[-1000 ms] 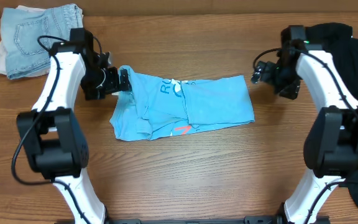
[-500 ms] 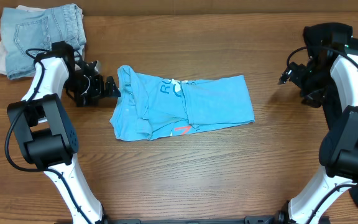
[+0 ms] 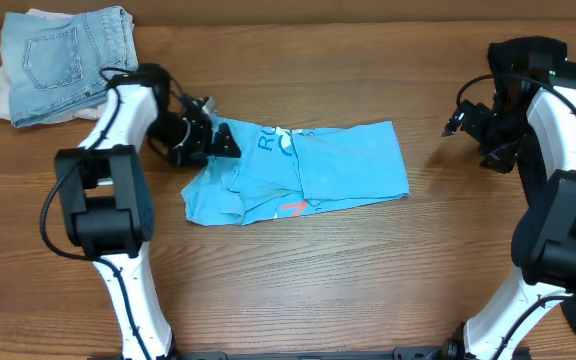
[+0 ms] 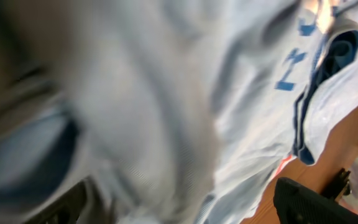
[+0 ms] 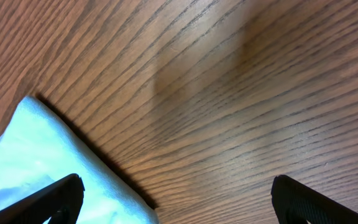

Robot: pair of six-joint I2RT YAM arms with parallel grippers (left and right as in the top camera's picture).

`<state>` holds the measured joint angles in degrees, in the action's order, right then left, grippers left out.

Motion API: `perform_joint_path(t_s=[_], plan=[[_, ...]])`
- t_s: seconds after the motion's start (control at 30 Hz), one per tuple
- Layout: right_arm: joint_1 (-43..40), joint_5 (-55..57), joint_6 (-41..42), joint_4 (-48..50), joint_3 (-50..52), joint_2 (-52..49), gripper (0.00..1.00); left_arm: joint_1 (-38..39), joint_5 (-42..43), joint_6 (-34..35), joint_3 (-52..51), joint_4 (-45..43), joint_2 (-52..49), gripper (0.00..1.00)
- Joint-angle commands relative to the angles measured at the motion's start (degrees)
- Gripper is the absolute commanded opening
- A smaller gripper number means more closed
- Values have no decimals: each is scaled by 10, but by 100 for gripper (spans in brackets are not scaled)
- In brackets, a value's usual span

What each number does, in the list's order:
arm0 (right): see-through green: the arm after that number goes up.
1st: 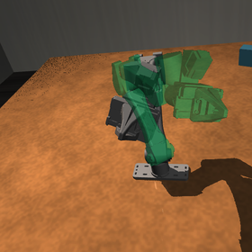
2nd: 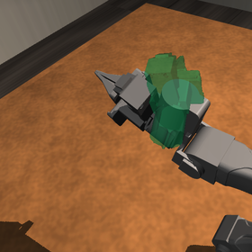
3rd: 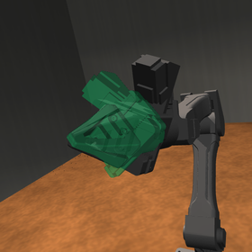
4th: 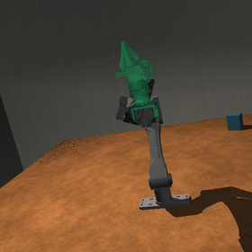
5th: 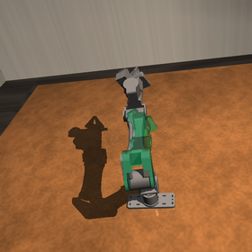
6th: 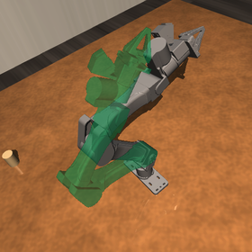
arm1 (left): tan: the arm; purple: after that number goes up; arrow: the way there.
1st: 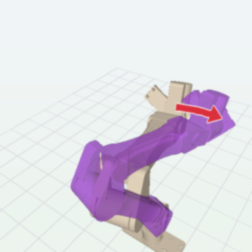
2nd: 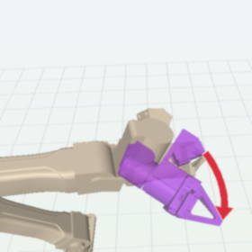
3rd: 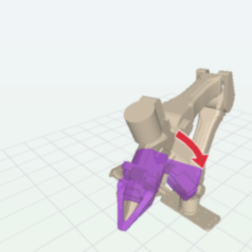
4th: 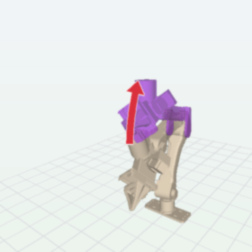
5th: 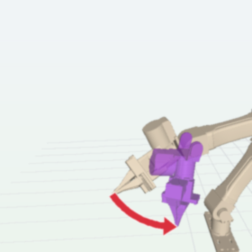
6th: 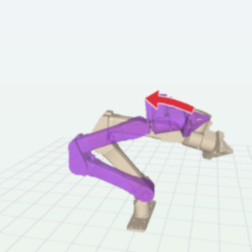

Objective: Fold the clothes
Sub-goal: 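Release the left gripper and pull the shirt leftward with it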

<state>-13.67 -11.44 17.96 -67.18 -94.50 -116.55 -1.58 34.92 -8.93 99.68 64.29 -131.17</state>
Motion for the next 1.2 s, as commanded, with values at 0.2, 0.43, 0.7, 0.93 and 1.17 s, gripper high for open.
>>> perform_joint_path(t_s=[0.2,0.43,0.7,0.93,1.17], plan=[[2,-2,-4,-3,-11,17,100,15,-144,71,-19,-17,-61,29],[2,-2,-4,-2,-11,17,100,11,-326,188,44,55,-60,4],[2,-2,9,-3,-11,17,100,8,-465,269,240,218,-60,4],[2,-2,9,18,-11,17,100,42,-455,272,394,318,-60,4],[2,-2,9,52,-11,17,100,116,-343,239,408,325,-57,4]])
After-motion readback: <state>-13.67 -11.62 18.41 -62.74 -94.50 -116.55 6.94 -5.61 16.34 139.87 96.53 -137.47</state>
